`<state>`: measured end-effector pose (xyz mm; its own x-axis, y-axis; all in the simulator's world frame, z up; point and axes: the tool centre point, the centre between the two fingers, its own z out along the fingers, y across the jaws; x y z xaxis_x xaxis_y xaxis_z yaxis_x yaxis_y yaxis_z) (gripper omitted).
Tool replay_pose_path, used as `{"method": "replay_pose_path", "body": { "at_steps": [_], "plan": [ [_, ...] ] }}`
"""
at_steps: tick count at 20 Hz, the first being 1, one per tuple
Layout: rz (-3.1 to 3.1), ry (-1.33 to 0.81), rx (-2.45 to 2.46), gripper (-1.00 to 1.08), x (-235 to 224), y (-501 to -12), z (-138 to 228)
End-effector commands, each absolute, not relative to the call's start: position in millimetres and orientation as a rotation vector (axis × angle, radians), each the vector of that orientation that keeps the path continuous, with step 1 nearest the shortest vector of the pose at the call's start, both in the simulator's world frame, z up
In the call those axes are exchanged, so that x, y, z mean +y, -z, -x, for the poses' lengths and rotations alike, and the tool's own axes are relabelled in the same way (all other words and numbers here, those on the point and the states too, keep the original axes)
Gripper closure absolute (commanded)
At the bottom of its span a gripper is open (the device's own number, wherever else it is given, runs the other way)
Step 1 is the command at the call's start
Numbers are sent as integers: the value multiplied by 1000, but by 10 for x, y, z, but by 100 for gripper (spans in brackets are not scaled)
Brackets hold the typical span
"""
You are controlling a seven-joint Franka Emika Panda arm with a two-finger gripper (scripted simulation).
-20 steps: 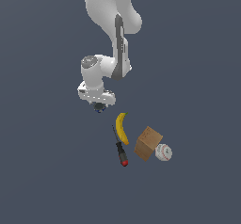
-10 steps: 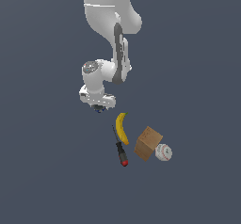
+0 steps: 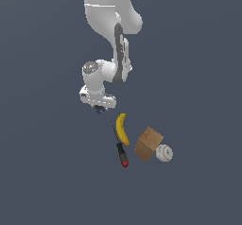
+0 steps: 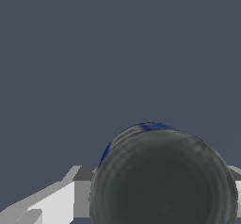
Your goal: Pick up a designated object from a clutter of objects.
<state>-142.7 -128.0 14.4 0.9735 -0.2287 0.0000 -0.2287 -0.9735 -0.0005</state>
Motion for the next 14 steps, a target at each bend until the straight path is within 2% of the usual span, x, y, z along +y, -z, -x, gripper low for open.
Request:
{"method": "replay_pose_path", "body": {
  "at_steps": [1,14],
  "plan": [
    [3120,0,362,108,-1280,-143,1427],
    [3120,0,362,108,-1178,-475,1226]
  ]
}}
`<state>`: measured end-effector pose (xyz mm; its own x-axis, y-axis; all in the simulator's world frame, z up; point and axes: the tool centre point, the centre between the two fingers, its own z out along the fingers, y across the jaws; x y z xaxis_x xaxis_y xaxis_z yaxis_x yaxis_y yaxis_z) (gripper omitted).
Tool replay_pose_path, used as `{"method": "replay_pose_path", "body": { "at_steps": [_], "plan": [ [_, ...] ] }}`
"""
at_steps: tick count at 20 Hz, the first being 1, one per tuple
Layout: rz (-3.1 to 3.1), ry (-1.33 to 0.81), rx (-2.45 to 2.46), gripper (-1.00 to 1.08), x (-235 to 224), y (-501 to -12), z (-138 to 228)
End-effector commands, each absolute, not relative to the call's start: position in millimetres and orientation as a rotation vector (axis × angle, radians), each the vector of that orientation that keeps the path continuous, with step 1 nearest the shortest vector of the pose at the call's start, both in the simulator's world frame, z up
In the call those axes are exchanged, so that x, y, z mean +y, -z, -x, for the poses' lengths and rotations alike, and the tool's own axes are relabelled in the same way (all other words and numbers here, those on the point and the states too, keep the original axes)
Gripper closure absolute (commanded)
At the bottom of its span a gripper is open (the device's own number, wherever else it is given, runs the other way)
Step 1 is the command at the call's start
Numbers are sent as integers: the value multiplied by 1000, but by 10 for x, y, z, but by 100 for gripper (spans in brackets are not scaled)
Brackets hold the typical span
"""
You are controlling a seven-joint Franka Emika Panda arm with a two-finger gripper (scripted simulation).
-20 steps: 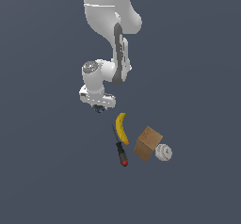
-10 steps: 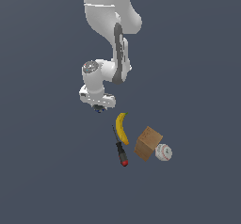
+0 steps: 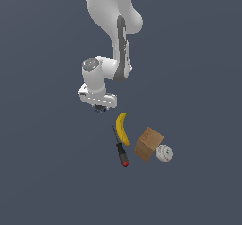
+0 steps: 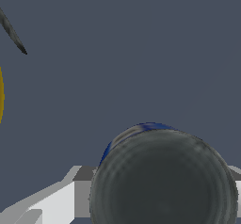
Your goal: Pick up a designated object from a clutter of objects.
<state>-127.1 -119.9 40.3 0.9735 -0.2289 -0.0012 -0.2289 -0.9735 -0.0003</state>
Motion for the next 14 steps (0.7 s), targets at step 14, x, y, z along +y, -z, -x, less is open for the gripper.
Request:
{"method": "replay_pose_path", "body": {
  "at_steps": [14],
  "plan": [
    [3124,-1,365,108,-897,-1490,612]
  ]
}}
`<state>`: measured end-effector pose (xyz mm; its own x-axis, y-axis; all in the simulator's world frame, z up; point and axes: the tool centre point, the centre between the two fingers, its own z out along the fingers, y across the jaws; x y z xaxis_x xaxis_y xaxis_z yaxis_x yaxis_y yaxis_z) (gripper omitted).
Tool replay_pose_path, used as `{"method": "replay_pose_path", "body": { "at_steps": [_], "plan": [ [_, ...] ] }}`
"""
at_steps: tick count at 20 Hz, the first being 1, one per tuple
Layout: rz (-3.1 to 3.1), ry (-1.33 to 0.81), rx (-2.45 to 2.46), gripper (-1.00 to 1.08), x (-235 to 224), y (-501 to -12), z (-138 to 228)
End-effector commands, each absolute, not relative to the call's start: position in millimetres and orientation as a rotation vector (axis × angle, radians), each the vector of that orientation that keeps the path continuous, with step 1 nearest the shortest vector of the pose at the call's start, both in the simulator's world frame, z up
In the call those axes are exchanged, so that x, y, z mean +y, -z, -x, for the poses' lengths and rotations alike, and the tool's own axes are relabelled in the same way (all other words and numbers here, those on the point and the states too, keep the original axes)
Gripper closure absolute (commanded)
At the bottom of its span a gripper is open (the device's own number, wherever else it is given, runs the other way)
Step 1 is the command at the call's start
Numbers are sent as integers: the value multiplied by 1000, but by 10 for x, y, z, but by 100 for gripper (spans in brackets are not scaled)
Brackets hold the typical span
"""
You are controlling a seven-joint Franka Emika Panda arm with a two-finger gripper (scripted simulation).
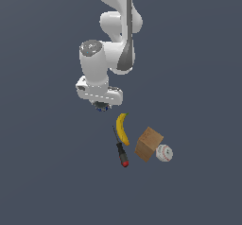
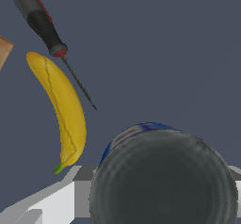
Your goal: Pick up a designated object from a clutter of objects.
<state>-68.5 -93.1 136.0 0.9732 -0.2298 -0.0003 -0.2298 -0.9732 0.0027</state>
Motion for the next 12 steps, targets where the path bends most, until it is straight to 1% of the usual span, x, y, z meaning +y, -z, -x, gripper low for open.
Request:
{"method": "replay_pose_path", "body": {
  "at_steps": [1,12],
  "plan": [
    [-3116,1,-364,108,-874,-1572,561],
    [-3117,1,-363,108,-608,-2492,-22]
  ]
}}
